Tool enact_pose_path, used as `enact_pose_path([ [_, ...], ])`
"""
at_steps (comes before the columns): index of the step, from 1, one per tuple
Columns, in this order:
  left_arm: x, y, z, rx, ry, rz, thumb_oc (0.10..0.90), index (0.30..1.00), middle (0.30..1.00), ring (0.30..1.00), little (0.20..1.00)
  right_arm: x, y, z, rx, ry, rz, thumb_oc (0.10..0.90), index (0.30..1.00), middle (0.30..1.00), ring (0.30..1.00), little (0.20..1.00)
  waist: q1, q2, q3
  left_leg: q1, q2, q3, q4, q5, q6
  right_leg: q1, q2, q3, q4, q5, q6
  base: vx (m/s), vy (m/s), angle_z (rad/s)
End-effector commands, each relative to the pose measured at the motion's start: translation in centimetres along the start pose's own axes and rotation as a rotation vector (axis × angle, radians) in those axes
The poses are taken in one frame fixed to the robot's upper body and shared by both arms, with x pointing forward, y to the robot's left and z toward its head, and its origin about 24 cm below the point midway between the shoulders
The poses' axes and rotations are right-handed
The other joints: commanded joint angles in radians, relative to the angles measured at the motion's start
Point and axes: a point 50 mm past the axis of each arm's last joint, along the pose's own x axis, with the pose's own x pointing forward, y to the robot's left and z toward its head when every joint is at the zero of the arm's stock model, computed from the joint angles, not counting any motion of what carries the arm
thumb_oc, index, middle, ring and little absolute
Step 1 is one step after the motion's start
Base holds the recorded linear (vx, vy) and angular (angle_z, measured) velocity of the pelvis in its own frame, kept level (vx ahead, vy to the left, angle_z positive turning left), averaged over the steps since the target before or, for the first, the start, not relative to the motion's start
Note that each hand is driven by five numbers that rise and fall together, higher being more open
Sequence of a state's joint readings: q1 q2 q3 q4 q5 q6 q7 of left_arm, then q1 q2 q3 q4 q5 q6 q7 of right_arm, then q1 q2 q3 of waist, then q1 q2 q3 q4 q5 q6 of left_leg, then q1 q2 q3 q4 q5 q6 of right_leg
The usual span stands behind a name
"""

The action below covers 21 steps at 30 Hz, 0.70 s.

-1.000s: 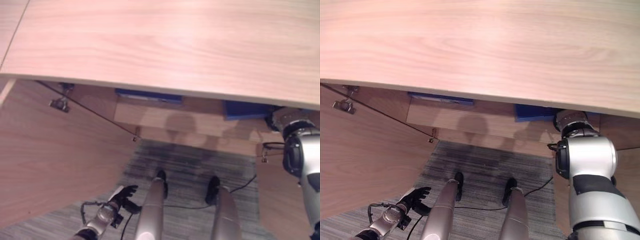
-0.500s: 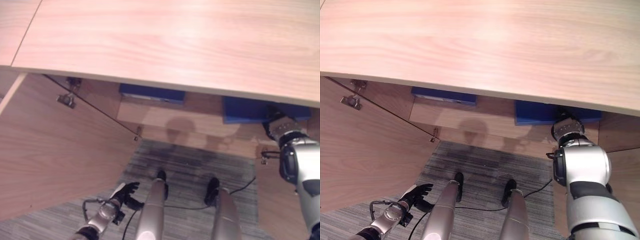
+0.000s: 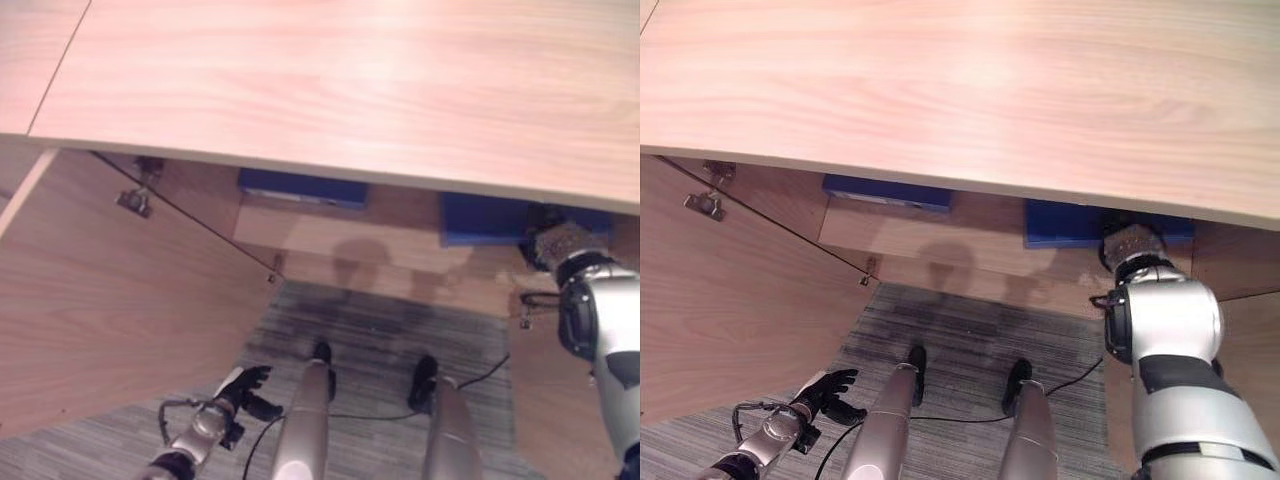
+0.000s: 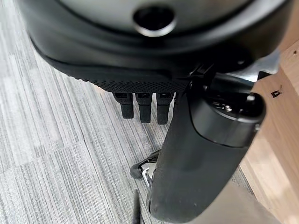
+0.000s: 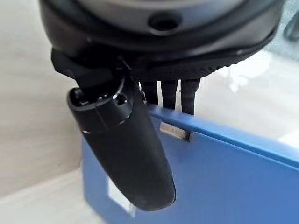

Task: Put the empty folder in the office cabinet

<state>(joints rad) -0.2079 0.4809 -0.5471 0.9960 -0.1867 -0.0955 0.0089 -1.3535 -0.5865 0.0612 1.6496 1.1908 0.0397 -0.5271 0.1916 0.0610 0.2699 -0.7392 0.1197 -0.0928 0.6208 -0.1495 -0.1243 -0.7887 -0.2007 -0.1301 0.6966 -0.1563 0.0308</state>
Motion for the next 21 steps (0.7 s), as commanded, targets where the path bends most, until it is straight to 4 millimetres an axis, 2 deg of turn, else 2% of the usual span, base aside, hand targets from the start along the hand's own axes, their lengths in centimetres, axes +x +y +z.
enact_pose_path([
  [1, 0.1, 2.1, 0.3, 0.017, -0.006, 0.065, 0.800, 0.900, 0.900, 0.900, 0.900, -2.8, 3.4, 6.4, 0.059, -0.220, 0.174, 0.800, 0.900, 0.900, 0.900, 0.900, 0.009, -0.002, 0.033, 0.065, 0.024, -0.061, -0.115, 0.011, -0.040, 0.145, -0.022, 0.007, -0.015, -0.105, 0.094, 0.00, -0.010, 0.04],
  [2, 0.1, 2.0, 0.1, 0.022, 0.000, 0.064, 0.800, 0.900, 0.900, 0.900, 0.900, -3.4, 3.8, 7.6, 0.037, -0.262, 0.194, 0.800, 0.900, 0.900, 0.900, 0.900, 0.012, -0.005, 0.026, 0.076, 0.023, -0.062, -0.126, 0.014, -0.041, 0.160, -0.022, 0.003, -0.023, -0.105, 0.092, 0.00, 0.000, 0.00],
  [5, 0.3, 2.1, 0.5, 0.025, -0.001, 0.062, 0.800, 0.900, 0.900, 0.900, 0.900, -3.2, 3.6, 7.5, 0.019, -0.256, 0.189, 0.800, 0.900, 0.900, 0.900, 0.900, 0.011, -0.005, 0.026, 0.101, 0.022, -0.065, -0.150, 0.022, -0.043, 0.185, -0.021, -0.001, -0.039, -0.102, 0.092, 0.00, 0.000, 0.00],
  [8, 0.7, 1.7, 1.3, 0.008, -0.006, 0.054, 0.800, 0.900, 0.900, 0.900, 0.900, -2.2, 3.3, 3.8, -0.002, -0.164, 0.180, 0.800, 0.900, 0.900, 0.900, 0.900, 0.010, 0.001, 0.022, 0.133, 0.015, -0.066, -0.194, 0.039, -0.044, 0.224, -0.021, -0.007, -0.078, -0.084, 0.095, 0.02, 0.007, 0.04],
  [9, 0.8, 1.6, 1.3, 0.005, -0.006, 0.054, 0.800, 0.900, 0.900, 0.900, 0.900, -1.9, 3.1, 3.3, 0.004, -0.148, 0.172, 0.800, 0.900, 0.900, 0.900, 0.900, 0.009, 0.003, 0.022, 0.140, 0.013, -0.066, -0.203, 0.043, -0.044, 0.230, -0.022, -0.008, -0.085, -0.080, 0.096, 0.04, 0.030, 0.03],
  [11, 0.9, 1.3, 1.5, 0.004, -0.010, 0.048, 0.800, 0.900, 0.900, 0.900, 0.900, -0.9, 2.0, 1.0, 0.015, -0.090, 0.135, 0.800, 0.900, 0.900, 0.900, 0.900, 0.008, 0.010, 0.018, 0.160, 0.007, -0.063, -0.243, 0.060, -0.043, 0.251, -0.026, -0.015, -0.113, -0.068, 0.100, 0.03, 0.041, 0.05],
  [12, 0.9, 1.0, 1.5, 0.008, -0.009, 0.044, 0.800, 0.900, 0.900, 0.900, 0.900, -0.5, 1.5, -0.7, 0.019, -0.047, 0.119, 0.800, 0.900, 0.900, 0.900, 0.900, 0.008, 0.017, 0.014, 0.170, 0.002, -0.063, -0.259, 0.066, -0.041, 0.260, -0.029, -0.017, -0.127, -0.062, 0.103, 0.02, 0.029, 0.05],
  [13, 0.9, 1.0, 1.5, 0.008, -0.009, 0.044, 0.800, 0.900, 0.900, 0.900, 0.900, -0.5, 1.5, -0.8, 0.019, -0.047, 0.118, 0.800, 0.900, 0.900, 0.900, 0.900, 0.008, 0.016, 0.014, 0.171, 0.002, -0.063, -0.260, 0.067, -0.041, 0.261, -0.029, -0.018, -0.128, -0.062, 0.103, 0.03, 0.031, 0.04],
  [16, 1.1, 0.4, 1.9, 0.005, -0.018, 0.039, 0.800, 0.900, 0.900, 0.900, 0.900, -0.2, 1.2, -3.8, 0.023, 0.021, 0.110, 0.800, 0.900, 0.900, 0.900, 0.900, 0.010, 0.026, 0.008, 0.189, -0.003, -0.063, -0.289, 0.077, -0.038, 0.277, -0.034, -0.021, -0.153, -0.050, 0.109, 0.03, 0.031, -0.01],
  [18, 1.3, -0.5, 2.6, -0.011, -0.036, 0.032, 0.800, 0.900, 0.900, 0.900, 0.900, -0.1, 0.5, -7.9, 0.012, 0.110, 0.096, 0.800, 0.900, 0.900, 0.900, 0.900, 0.014, 0.041, 0.002, 0.211, -0.011, -0.065, -0.330, 0.094, -0.037, 0.295, -0.045, -0.027, -0.175, -0.040, 0.116, 0.07, 0.063, 0.02],
  [20, 1.4, -1.1, 2.9, -0.019, -0.047, 0.027, 0.800, 0.900, 0.900, 0.900, 0.900, 0.1, -0.3, -10.0, 0.014, 0.155, 0.085, 0.800, 0.900, 0.900, 0.900, 0.900, 0.017, 0.053, -0.002, 0.228, -0.022, -0.067, -0.359, 0.105, -0.034, 0.306, -0.056, -0.033, -0.188, -0.035, 0.120, 0.06, 0.068, 0.08],
  [21, 1.4, -1.2, 2.9, -0.017, -0.045, 0.026, 0.800, 0.900, 0.900, 0.900, 0.900, 0.0, -0.4, -10.4, 0.020, 0.164, 0.084, 0.800, 0.900, 0.900, 0.900, 0.900, 0.018, 0.057, -0.004, 0.233, -0.024, -0.068, -0.368, 0.109, -0.033, 0.308, -0.060, -0.036, -0.190, -0.034, 0.122, 0.05, 0.073, 0.12],
])
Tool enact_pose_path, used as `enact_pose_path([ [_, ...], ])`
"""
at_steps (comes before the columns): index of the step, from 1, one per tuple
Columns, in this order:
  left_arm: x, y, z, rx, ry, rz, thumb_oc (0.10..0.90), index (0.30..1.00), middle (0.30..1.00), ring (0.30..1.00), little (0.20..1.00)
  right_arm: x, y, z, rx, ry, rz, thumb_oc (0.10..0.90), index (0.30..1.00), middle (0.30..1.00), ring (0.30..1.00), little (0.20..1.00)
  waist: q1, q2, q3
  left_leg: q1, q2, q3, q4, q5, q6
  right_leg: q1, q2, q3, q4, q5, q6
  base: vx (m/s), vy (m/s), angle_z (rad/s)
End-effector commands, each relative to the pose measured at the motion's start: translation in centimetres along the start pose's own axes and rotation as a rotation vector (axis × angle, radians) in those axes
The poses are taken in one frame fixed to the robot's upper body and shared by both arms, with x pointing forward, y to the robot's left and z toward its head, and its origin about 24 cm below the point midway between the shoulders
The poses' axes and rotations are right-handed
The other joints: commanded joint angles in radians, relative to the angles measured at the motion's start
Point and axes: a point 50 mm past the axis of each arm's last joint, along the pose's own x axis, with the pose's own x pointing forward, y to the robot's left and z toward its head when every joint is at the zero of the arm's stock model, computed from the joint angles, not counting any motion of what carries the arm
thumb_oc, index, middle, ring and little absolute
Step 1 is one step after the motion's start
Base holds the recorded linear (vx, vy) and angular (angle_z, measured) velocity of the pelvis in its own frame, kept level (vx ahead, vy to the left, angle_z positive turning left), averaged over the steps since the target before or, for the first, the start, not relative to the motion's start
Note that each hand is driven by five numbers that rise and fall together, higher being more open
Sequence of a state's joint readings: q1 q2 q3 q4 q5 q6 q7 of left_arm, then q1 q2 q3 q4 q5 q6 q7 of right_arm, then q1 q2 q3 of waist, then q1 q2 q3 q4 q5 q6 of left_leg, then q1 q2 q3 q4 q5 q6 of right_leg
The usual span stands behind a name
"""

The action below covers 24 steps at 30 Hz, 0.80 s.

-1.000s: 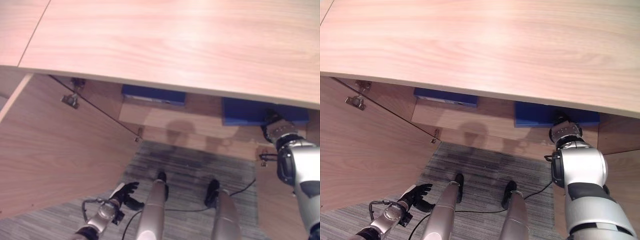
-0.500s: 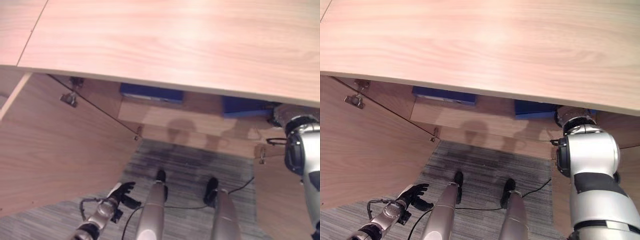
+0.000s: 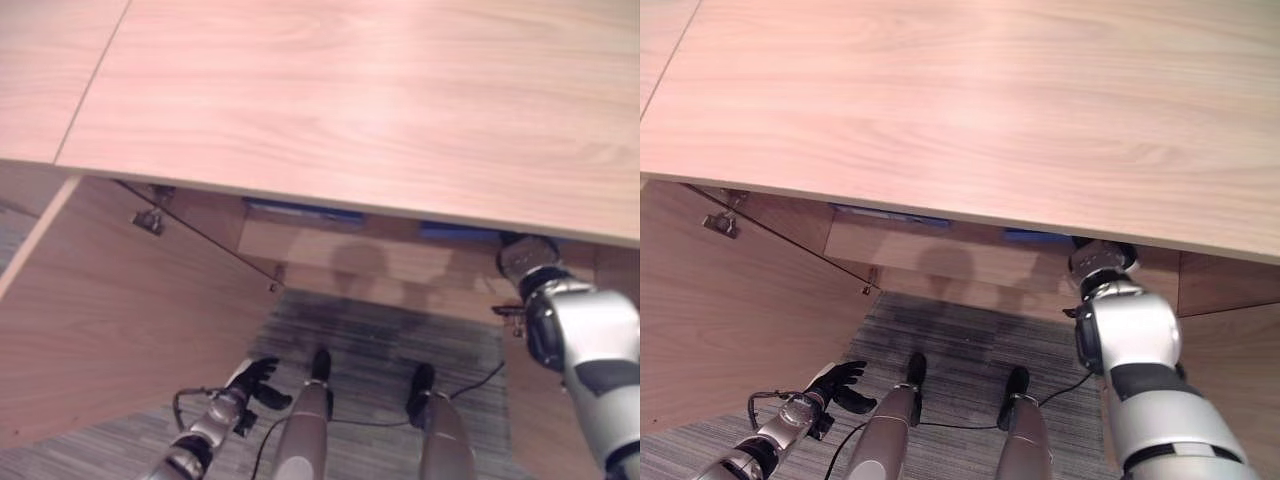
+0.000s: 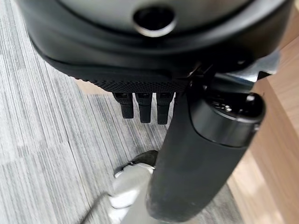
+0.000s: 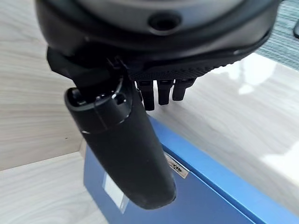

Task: Put the empty folder in the office cabinet

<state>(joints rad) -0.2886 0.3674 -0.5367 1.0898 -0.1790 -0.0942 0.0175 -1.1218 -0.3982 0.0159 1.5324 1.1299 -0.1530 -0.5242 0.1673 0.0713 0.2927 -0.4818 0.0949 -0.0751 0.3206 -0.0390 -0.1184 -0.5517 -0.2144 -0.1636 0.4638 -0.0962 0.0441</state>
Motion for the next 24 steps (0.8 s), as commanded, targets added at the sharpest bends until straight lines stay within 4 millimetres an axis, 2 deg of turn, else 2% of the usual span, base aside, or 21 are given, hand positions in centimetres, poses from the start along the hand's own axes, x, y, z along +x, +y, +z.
enact_pose_path([
  [1, 0.1, 0.8, 0.4, 0.029, -0.020, 0.053, 0.800, 0.900, 0.900, 0.900, 0.900, -1.3, 2.1, -2.6, 0.114, 0.185, 0.094, 0.800, 0.900, 0.900, 0.900, 0.900, 0.047, 0.053, -0.028, -0.016, -0.005, -0.088, -0.084, 0.004, -0.039, 0.079, -0.055, -0.007, 0.032, -0.092, 0.112, 0.02, 0.041, 0.16],
  [5, 0.0, 0.6, 0.2, 0.035, -0.022, 0.054, 0.800, 0.900, 0.900, 0.900, 0.900, -1.1, 2.1, -1.9, 0.157, 0.169, 0.104, 0.800, 0.900, 0.900, 0.900, 0.900, 0.054, 0.064, -0.028, -0.011, -0.015, -0.091, -0.102, 0.016, -0.036, 0.088, -0.067, -0.014, 0.021, -0.085, 0.119, 0.02, 0.039, 0.11],
  [7, 0.0, 0.6, 0.0, 0.047, -0.022, 0.052, 0.800, 0.900, 0.900, 0.900, 0.900, -1.2, 2.9, 0.2, 0.180, 0.115, 0.143, 0.800, 0.900, 0.900, 0.900, 0.900, 0.061, 0.072, -0.029, -0.006, -0.023, -0.094, -0.123, 0.026, -0.034, 0.089, -0.077, -0.018, 0.011, -0.080, 0.122, 0.02, 0.049, 0.11],
  [12, -0.2, 0.8, -0.5, 0.077, -0.015, 0.050, 0.800, 0.900, 0.900, 0.900, 0.900, -1.2, 3.4, 5.5, 0.168, -0.023, 0.186, 0.800, 0.900, 0.900, 0.900, 0.900, 0.068, 0.078, -0.033, 0.006, -0.027, -0.093, -0.154, 0.043, -0.033, 0.099, -0.089, -0.021, -0.007, -0.067, 0.128, 0.02, 0.032, 0.14],
  [13, -0.2, 0.7, -0.4, 0.077, -0.017, 0.050, 0.800, 0.900, 0.900, 0.900, 0.900, -1.2, 3.4, 5.6, 0.168, -0.024, 0.186, 0.800, 0.900, 0.900, 0.900, 0.900, 0.068, 0.080, -0.032, 0.007, -0.027, -0.093, -0.155, 0.044, -0.033, 0.100, -0.089, -0.021, -0.008, -0.067, 0.128, 0.01, 0.003, 0.04],
  [15, -0.4, 0.5, -1.0, 0.103, -0.011, 0.036, 0.800, 0.900, 0.900, 0.900, 0.900, -1.2, 3.0, 8.6, 0.143, -0.108, 0.185, 0.800, 0.900, 0.900, 0.900, 0.900, 0.075, 0.081, -0.035, 0.014, -0.029, -0.094, -0.166, 0.049, -0.032, 0.112, -0.092, -0.024, -0.022, -0.060, 0.130, 0.00, 0.000, 0.00],
  [16, -0.4, 0.5, -1.0, 0.105, -0.012, 0.034, 0.800, 0.900, 0.900, 0.900, 0.900, -1.2, 2.8, 9.1, 0.131, -0.123, 0.178, 0.800, 0.900, 0.900, 0.900, 0.900, 0.076, 0.080, -0.036, 0.018, -0.029, -0.094, -0.169, 0.049, -0.032, 0.117, -0.093, -0.025, -0.026, -0.059, 0.131, 0.00, 0.000, 0.00],
  [19, -0.4, 0.3, -0.8, 0.113, -0.015, 0.023, 0.800, 0.900, 0.900, 0.900, 0.900, -0.7, 2.0, 9.0, 0.123, -0.121, 0.152, 0.800, 0.900, 0.900, 0.900, 0.900, 0.076, 0.081, -0.039, 0.031, -0.027, -0.097, -0.178, 0.050, -0.032, 0.134, -0.093, -0.029, -0.039, -0.058, 0.133, 0.01, -0.004, 0.02],
  [20, -0.3, 0.3, -0.6, 0.109, -0.016, 0.020, 0.800, 0.900, 0.900, 0.900, 0.900, -0.3, 1.3, 8.4, 0.124, -0.101, 0.132, 0.800, 0.900, 0.900, 0.900, 0.900, 0.072, 0.078, -0.043, 0.041, -0.024, -0.098, -0.186, 0.052, -0.033, 0.150, -0.093, -0.033, -0.054, -0.053, 0.135, 0.03, -0.005, 0.03],
  [22, -0.2, 0.2, -0.3, 0.103, -0.019, 0.017, 0.800, 0.900, 0.900, 0.900, 0.900, -0.1, 1.1, 7.7, 0.120, -0.086, 0.128, 0.800, 0.900, 0.900, 0.900, 0.900, 0.069, 0.075, -0.047, 0.050, -0.022, -0.098, -0.195, 0.053, -0.034, 0.161, -0.091, -0.036, -0.067, -0.048, 0.135, 0.03, 0.001, 0.06],
  [24, -0.1, 0.0, -0.2, 0.096, -0.016, 0.013, 0.800, 0.900, 0.900, 0.900, 0.900, 0.7, -0.2, 5.6, 0.107, -0.043, 0.099, 0.800, 0.900, 0.900, 0.900, 0.900, 0.061, 0.064, -0.061, 0.084, -0.013, -0.098, -0.229, 0.062, -0.037, 0.200, -0.088, -0.051, -0.112, -0.029, 0.136, 0.06, 0.003, 0.04],
])
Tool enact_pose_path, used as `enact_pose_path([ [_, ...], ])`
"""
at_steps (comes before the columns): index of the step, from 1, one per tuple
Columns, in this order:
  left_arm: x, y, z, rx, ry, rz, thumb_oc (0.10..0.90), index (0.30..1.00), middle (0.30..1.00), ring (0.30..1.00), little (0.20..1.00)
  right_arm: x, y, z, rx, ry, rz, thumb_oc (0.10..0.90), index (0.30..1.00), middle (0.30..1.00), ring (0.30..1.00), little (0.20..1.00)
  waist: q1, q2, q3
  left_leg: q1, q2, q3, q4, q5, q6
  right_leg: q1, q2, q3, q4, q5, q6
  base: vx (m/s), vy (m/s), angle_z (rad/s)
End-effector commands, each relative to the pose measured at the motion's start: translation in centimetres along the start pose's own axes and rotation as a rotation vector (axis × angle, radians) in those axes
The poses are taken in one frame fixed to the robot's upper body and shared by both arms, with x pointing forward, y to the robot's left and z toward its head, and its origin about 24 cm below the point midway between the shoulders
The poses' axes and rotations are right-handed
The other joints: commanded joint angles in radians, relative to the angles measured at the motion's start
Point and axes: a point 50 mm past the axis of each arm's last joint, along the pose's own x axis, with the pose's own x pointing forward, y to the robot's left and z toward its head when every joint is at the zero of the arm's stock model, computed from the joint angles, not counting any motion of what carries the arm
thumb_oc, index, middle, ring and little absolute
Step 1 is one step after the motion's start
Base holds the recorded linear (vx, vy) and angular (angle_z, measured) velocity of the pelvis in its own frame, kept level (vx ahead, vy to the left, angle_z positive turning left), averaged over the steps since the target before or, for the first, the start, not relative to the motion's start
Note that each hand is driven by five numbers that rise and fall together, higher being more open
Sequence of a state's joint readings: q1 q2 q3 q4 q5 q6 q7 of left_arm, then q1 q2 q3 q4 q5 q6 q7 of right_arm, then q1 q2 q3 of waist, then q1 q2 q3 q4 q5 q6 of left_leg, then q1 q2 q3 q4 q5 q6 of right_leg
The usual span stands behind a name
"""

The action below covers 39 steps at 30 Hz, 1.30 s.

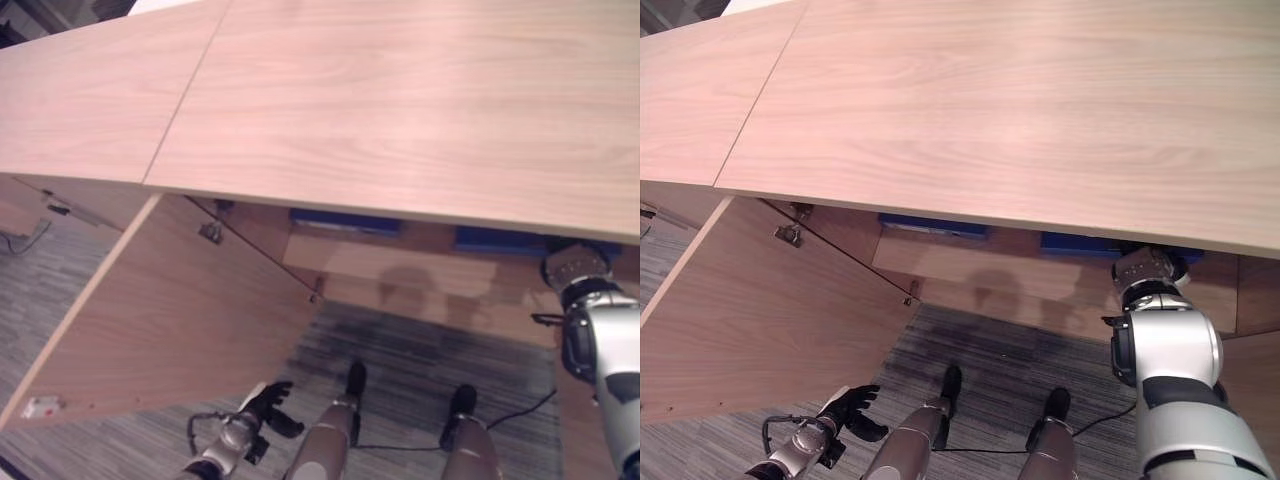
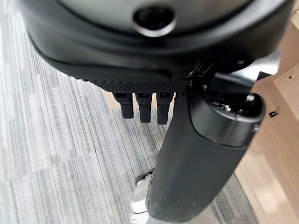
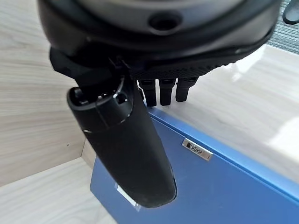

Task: Put the empty folder in the office cabinet

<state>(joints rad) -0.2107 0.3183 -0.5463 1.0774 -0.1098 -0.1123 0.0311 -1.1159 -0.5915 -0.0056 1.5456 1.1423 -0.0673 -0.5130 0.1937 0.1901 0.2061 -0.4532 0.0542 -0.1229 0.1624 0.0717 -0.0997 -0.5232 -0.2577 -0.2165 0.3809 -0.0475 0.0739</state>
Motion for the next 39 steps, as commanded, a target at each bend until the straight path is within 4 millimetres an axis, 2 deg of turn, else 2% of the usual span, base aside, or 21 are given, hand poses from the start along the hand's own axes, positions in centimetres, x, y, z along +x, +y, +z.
enact_pose_path([
  [1, 0.5, 3.0, 1.6, 0.057, -0.034, 0.074, 0.800, 0.900, 0.900, 0.900, 0.900, -1.2, 2.7, -1.5, 0.052, 0.047, 0.176, 0.800, 0.900, 0.900, 0.900, 0.900, 0.031, -0.059, 0.018, 0.068, 0.032, -0.050, -0.088, -0.045, -0.056, 0.185, -0.044, -0.003, -0.047, -0.072, 0.108, 0.06, 0.012, 0.00],
  [4, 0.6, 2.3, 1.5, 0.040, -0.020, 0.061, 0.800, 0.900, 0.900, 0.900, 0.900, -0.5, 0.5, -5.0, 0.027, 0.118, 0.128, 0.800, 0.900, 0.900, 0.900, 0.900, 0.018, -0.070, -0.002, 0.113, 0.044, -0.047, -0.140, -0.022, -0.056, 0.230, -0.039, -0.021, -0.104, -0.039, 0.112, 0.06, 0.022, 0.01],
  [5, 0.5, 2.3, 1.3, 0.041, -0.014, 0.061, 0.800, 0.900, 0.900, 0.900, 0.900, -0.4, 0.4, -5.3, 0.025, 0.122, 0.126, 0.800, 0.900, 0.900, 0.900, 0.900, 0.017, -0.071, -0.004, 0.125, 0.047, -0.047, -0.150, -0.026, -0.057, 0.241, -0.037, -0.023, -0.109, -0.045, 0.113, 0.12, 0.024, 0.06],
  [6, 0.5, 1.7, 1.1, 0.024, 0.000, 0.057, 0.800, 0.900, 0.900, 0.900, 0.900, -0.2, -1.4, -8.0, -0.008, 0.176, 0.096, 0.800, 0.900, 0.900, 0.900, 0.900, 0.008, -0.082, -0.021, 0.163, 0.052, -0.041, -0.191, -0.004, -0.057, 0.281, -0.031, -0.034, -0.155, -0.016, 0.117, 0.13, 0.023, 0.03],
  [10, 0.6, 0.5, 0.5, -0.013, 0.039, 0.041, 0.800, 0.900, 0.900, 0.900, 0.900, -0.2, -5.3, -13.1, -0.052, 0.279, 0.027, 0.800, 0.900, 0.900, 0.900, 0.900, -0.020, -0.103, -0.051, 0.238, 0.056, -0.032, -0.239, 0.005, -0.062, 0.348, -0.019, -0.050, -0.210, 0.006, 0.122, 0.13, 0.038, -0.07],
  [11, 0.6, 0.3, 0.3, -0.017, 0.048, 0.039, 0.800, 0.900, 0.900, 0.900, 0.900, -0.3, -6.2, -14.1, -0.067, 0.299, 0.015, 0.800, 0.900, 0.900, 0.900, 0.900, -0.027, -0.108, -0.057, 0.254, 0.058, -0.030, -0.242, 0.002, -0.062, 0.364, -0.018, -0.054, -0.220, 0.012, 0.122, 0.08, 0.027, 0.00],
  [12, 0.6, 0.2, 0.2, -0.017, 0.052, 0.039, 0.800, 0.900, 0.900, 0.900, 0.900, -0.3, -6.3, -14.2, -0.069, 0.300, 0.014, 0.800, 0.900, 0.900, 0.900, 0.900, -0.029, -0.108, -0.057, 0.257, 0.058, -0.030, -0.242, 0.001, -0.062, 0.369, -0.017, -0.055, -0.224, 0.013, 0.123, 0.14, 0.037, 0.04],
  [14, 0.6, -0.4, -0.3, -0.054, 0.102, 0.046, 0.800, 0.900, 0.900, 0.900, 0.900, -1.4, -9.4, -18.5, -0.160, 0.381, 0.003, 0.800, 0.900, 0.900, 0.900, 0.900, -0.057, -0.136, -0.090, 0.309, 0.063, -0.013, -0.248, -0.011, -0.065, 0.427, -0.006, -0.051, -0.272, 0.029, 0.127, 0.19, 0.037, 0.03],
  [15, 0.6, -0.5, -0.4, -0.055, 0.105, 0.046, 0.800, 0.900, 0.900, 0.900, 0.900, -1.5, -9.5, -18.6, -0.163, 0.383, 0.003, 0.800, 0.900, 0.900, 0.900, 0.900, -0.058, -0.136, -0.090, 0.313, 0.063, -0.012, -0.248, -0.012, -0.065, 0.433, -0.005, -0.051, -0.277, 0.030, 0.127, 0.13, 0.030, -0.03],
  [19, 0.4, -0.7, -1.6, -0.073, 0.180, 0.054, 0.800, 0.900, 0.900, 0.900, 0.900, -2.8, -12.1, -21.7, -0.321, 0.440, 0.065, 0.800, 0.900, 0.900, 0.900, 0.900, -0.090, -0.166, -0.129, 0.367, 0.071, 0.019, -0.250, -0.028, -0.069, 0.483, 0.005, -0.036, -0.326, 0.051, 0.133, 0.12, 0.036, -0.15],
  [22, 0.0, -0.7, -2.8, -0.079, 0.234, 0.061, 0.800, 0.900, 0.900, 0.900, 0.900, -3.7, -13.6, -23.4, -0.416, 0.472, 0.135, 0.800, 0.900, 0.900, 0.900, 0.900, -0.115, -0.180, -0.166, 0.406, 0.074, 0.041, -0.250, -0.042, -0.070, 0.515, 0.010, -0.024, -0.355, 0.066, 0.136, 0.12, 0.040, -0.25],
  [27, -0.6, -0.8, -4.5, -0.103, 0.291, 0.068, 0.800, 0.900, 0.900, 0.900, 0.900, -4.6, -15.4, -24.7, -0.518, 0.497, 0.230, 0.800, 0.900, 0.900, 0.900, 0.900, -0.143, -0.196, -0.206, 0.454, 0.076, 0.072, -0.250, -0.059, -0.069, 0.552, 0.013, -0.004, -0.382, 0.083, 0.142, 0.08, 0.049, -0.20],
  [29, -1.0, -0.8, -5.3, -0.122, 0.306, 0.075, 0.800, 0.900, 0.900, 0.900, 0.900, -4.8, -15.8, -24.8, -0.555, 0.482, 0.295, 0.800, 0.900, 0.900, 0.900, 0.900, -0.155, -0.202, -0.217, 0.477, 0.078, 0.091, -0.250, -0.067, -0.067, 0.559, 0.010, 0.011, -0.392, 0.095, 0.147, 0.06, 0.057, -0.28],
  [32, -1.5, -1.2, -6.3, -0.152, 0.324, 0.068, 0.800, 0.900, 0.900, 0.900, 0.900, -4.9, -17.5, -24.7, -0.623, 0.471, 0.332, 0.800, 0.900, 0.900, 0.900, 0.900, -0.164, -0.205, -0.226, 0.501, 0.076, 0.106, -0.250, -0.076, -0.060, 0.566, 0.011, 0.024, -0.384, 0.094, 0.147, 0.05, 0.054, -0.29],
  [33, -1.8, -1.4, -6.9, -0.166, 0.326, 0.066, 0.800, 0.900, 0.900, 0.900, 0.900, -4.6, -17.7, -23.8, -0.595, 0.418, 0.370, 0.665, 0.698, 0.698, 0.698, 0.698, -0.175, -0.204, -0.223, 0.516, 0.076, 0.112, -0.250, -0.080, -0.054, 0.570, 0.010, 0.032, -0.374, 0.091, 0.149, 0.03, 0.038, -0.16],
  [34, -1.9, -1.4, -7.0, -0.166, 0.327, 0.065, 0.800, 0.900, 0.900, 0.900, 0.900, -4.6, -17.8, -23.8, -0.596, 0.418, 0.369, 0.456, 0.385, 0.385, 0.385, 0.385, -0.175, -0.204, -0.224, 0.517, 0.076, 0.112, -0.250, -0.080, -0.054, 0.570, 0.010, 0.032, -0.374, 0.091, 0.149, 0.02, 0.041, -0.03],
  [35, -2.2, -1.8, -7.5, -0.170, 0.332, 0.054, 0.800, 0.900, 0.900, 0.900, 0.900, -4.6, -17.8, -23.3, -0.666, 0.366, 0.418, 0.400, 0.300, 0.300, 0.300, 0.300, -0.179, -0.204, -0.220, 0.523, 0.077, 0.115, -0.250, -0.081, -0.052, 0.570, 0.011, 0.036, -0.369, 0.088, 0.149, 0.00, 0.000, 0.00],
  [36, -2.2, -2.0, -7.6, -0.170, 0.331, 0.049, 0.800, 0.900, 0.900, 0.900, 0.900, -4.6, -17.6, -22.9, -0.745, 0.321, 0.455, 0.400, 0.300, 0.300, 0.300, 0.300, -0.180, -0.205, -0.220, 0.527, 0.078, 0.115, -0.250, -0.082, -0.050, 0.570, 0.011, 0.039, -0.366, 0.087, 0.148, 0.02, 0.014, -0.05],
  [37, -2.3, -2.3, -7.6, -0.167, 0.318, 0.043, 0.800, 0.900, 0.900, 0.900, 0.900, -4.5, -17.0, -21.9, -0.913, 0.217, 0.538, 0.400, 0.300, 0.300, 0.300, 0.300, -0.181, -0.204, -0.215, 0.533, 0.081, 0.117, -0.250, -0.083, -0.048, 0.573, 0.011, 0.041, -0.363, 0.084, 0.149, 0.02, 0.005, -0.05],
  [38, -2.3, -2.3, -7.6, -0.167, 0.318, 0.043, 0.800, 0.900, 0.900, 0.900, 0.900, -4.5, -17.0, -21.9, -0.914, 0.217, 0.538, 0.400, 0.300, 0.300, 0.300, 0.300, -0.181, -0.204, -0.215, 0.533, 0.081, 0.117, -0.250, -0.084, -0.048, 0.573, 0.011, 0.041, -0.363, 0.084, 0.149, 0.00, 0.000, 0.00],
  [39, -2.4, -2.4, -7.8, -0.165, 0.316, 0.039, 0.800, 0.900, 0.900, 0.900, 0.900, -4.5, -16.3, -21.2, -1.024, 0.134, 0.603, 0.400, 0.300, 0.300, 0.300, 0.300, -0.180, -0.204, -0.212, 0.535, 0.083, 0.116, -0.250, -0.084, -0.047, 0.574, 0.011, 0.042, -0.360, 0.081, 0.148, 0.00, 0.000, 0.00],
])
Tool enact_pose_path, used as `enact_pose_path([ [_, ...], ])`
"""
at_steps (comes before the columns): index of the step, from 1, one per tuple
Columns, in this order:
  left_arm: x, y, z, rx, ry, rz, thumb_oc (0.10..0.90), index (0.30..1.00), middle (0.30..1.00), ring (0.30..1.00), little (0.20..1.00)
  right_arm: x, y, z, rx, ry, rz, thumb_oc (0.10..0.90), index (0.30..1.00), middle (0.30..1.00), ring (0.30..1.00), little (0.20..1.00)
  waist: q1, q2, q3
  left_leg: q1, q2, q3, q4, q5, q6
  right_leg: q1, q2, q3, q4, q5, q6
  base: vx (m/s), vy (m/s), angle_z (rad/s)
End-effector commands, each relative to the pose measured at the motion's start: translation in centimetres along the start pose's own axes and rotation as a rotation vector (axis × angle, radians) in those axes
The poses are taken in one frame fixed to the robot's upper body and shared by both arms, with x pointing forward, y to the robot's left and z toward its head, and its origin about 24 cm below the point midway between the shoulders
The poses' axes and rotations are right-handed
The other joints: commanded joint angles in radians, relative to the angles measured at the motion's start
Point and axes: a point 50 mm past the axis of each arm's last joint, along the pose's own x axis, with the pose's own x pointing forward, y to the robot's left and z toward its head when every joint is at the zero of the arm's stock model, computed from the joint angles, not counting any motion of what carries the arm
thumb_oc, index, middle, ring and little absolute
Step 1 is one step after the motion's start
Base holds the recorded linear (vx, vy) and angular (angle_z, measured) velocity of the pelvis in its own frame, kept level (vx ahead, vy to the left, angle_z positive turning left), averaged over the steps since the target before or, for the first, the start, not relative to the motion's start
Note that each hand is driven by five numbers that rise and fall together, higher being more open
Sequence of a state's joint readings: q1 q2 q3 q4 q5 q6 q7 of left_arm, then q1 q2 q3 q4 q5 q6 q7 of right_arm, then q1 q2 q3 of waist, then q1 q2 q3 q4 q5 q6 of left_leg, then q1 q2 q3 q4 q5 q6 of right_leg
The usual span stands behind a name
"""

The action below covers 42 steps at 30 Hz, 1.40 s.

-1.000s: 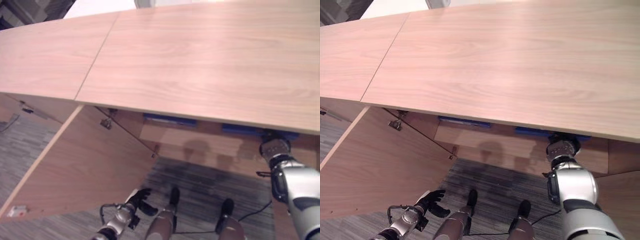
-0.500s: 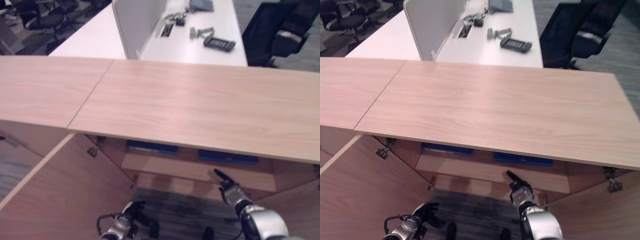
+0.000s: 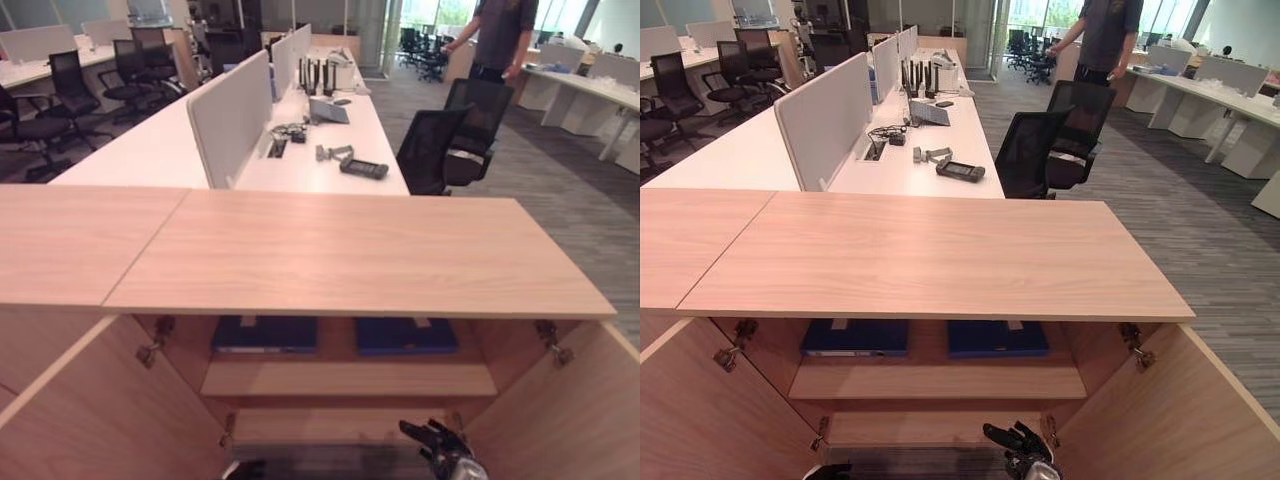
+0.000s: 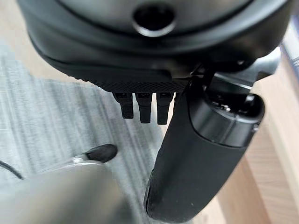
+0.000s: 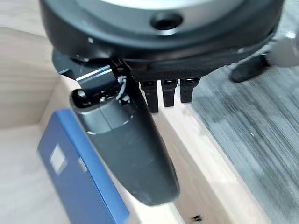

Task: Put the empty folder in the office cabinet

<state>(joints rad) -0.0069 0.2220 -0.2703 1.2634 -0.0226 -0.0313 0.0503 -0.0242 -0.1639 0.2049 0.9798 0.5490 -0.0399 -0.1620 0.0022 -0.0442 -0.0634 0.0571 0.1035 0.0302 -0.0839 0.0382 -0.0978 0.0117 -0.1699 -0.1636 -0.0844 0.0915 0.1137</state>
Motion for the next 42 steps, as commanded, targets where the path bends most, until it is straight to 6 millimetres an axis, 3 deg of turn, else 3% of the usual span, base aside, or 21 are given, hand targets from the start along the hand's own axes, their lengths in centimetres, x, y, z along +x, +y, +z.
enact_pose_path([
  [1, 0.3, 1.3, 3.3, 0.061, -0.117, 0.023, 0.800, 0.900, 0.900, 0.900, 0.900, -0.8, 0.9, 11.6, -0.399, -0.516, 0.039, 0.400, 0.300, 0.300, 0.300, 0.300, 0.012, 0.030, 0.064, 0.027, 0.036, -0.038, -0.003, -0.050, -0.047, 0.038, -0.077, -0.011, 0.113, -0.062, 0.109, 0.00, 0.000, 0.00],
  [2, 0.3, 1.3, 3.3, 0.061, -0.116, 0.022, 0.800, 0.900, 0.900, 0.900, 0.900, -0.8, 0.9, 11.6, -0.401, -0.515, 0.038, 0.400, 0.300, 0.300, 0.300, 0.300, 0.012, 0.031, 0.064, 0.029, 0.036, -0.038, -0.003, -0.051, -0.048, 0.039, -0.077, -0.011, 0.113, -0.063, 0.109, 0.00, 0.000, 0.00],
  [5, 0.3, 1.4, 3.1, 0.087, -0.123, 0.012, 0.800, 0.900, 0.900, 0.900, 0.900, -2.3, 1.0, 14.8, -0.670, -0.705, 0.013, 0.400, 0.300, 0.300, 0.300, 0.300, 0.018, 0.030, 0.082, 0.027, 0.039, -0.046, -0.003, -0.049, -0.045, 0.032, -0.074, -0.010, 0.132, -0.075, 0.107, 0.00, -0.010, 0.04],
  [11, 0.3, 1.1, 3.7, 0.097, -0.144, 0.005, 0.800, 0.900, 0.900, 0.900, 0.900, -3.6, 1.8, 16.5, -0.805, -0.822, 0.018, 0.400, 0.300, 0.300, 0.300, 0.300, 0.023, 0.029, 0.101, 0.018, 0.045, -0.061, -0.003, -0.047, -0.043, 0.016, -0.072, -0.009, 0.155, -0.087, 0.104, -0.01, -0.008, 0.01],
  [20, 0.3, 1.4, 6.9, 0.127, -0.240, 0.024, 0.800, 0.900, 0.900, 0.900, 0.900, -3.8, 3.4, 18.7, -0.798, -0.883, 0.006, 0.400, 0.300, 0.300, 0.300, 0.300, 0.045, 0.036, 0.197, -0.039, 0.046, -0.096, -0.003, -0.019, -0.042, -0.052, -0.074, -0.016, 0.206, -0.101, 0.097, -0.07, -0.019, 0.10],
  [27, 0.2, 1.8, 8.5, 0.130, -0.294, 0.043, 0.800, 0.900, 0.900, 0.900, 0.900, -3.0, 3.3, 18.7, -0.839, -0.844, -0.025, 0.400, 0.300, 0.300, 0.300, 0.300, 0.061, 0.048, 0.254, -0.065, 0.045, -0.113, -0.003, -0.003, -0.042, -0.076, -0.079, -0.024, 0.231, -0.111, 0.093, -0.06, -0.013, 0.09],
  [31, 0.1, 2.1, 9.8, 0.129, -0.332, 0.058, 0.800, 0.900, 0.900, 0.900, 0.900, -3.1, 3.4, 19.7, -0.822, -0.869, -0.054, 0.400, 0.300, 0.300, 0.300, 0.300, 0.071, 0.056, 0.301, -0.083, 0.042, -0.125, -0.002, 0.007, -0.041, -0.101, -0.087, -0.030, 0.260, -0.116, 0.092, -0.06, -0.005, 0.14],
  [36, 0.0, 1.9, 10.2, 0.147, -0.348, 0.058, 0.800, 0.900, 0.900, 0.900, 0.900, -3.6, 3.6, 21.0, -0.776, -0.921, -0.082, 0.400, 0.300, 0.300, 0.300, 0.300, 0.080, 0.064, 0.330, -0.089, 0.043, -0.133, 0.000, 0.012, -0.040, -0.108, -0.091, -0.036, 0.276, -0.122, 0.094, -0.03, -0.010, 0.09],
  [42, 0.0, 1.6, 10.0, 0.145, -0.339, 0.062, 0.800, 0.900, 0.900, 0.900, 0.900, -5.8, 4.0, 23.7, -0.611, -1.077, -0.118, 0.400, 0.300, 0.300, 0.300, 0.300, 0.085, 0.067, 0.350, -0.073, 0.046, -0.127, -0.002, 0.006, -0.037, -0.109, -0.091, -0.035, 0.292, -0.130, 0.095, 0.00, -0.003, 0.04],
])
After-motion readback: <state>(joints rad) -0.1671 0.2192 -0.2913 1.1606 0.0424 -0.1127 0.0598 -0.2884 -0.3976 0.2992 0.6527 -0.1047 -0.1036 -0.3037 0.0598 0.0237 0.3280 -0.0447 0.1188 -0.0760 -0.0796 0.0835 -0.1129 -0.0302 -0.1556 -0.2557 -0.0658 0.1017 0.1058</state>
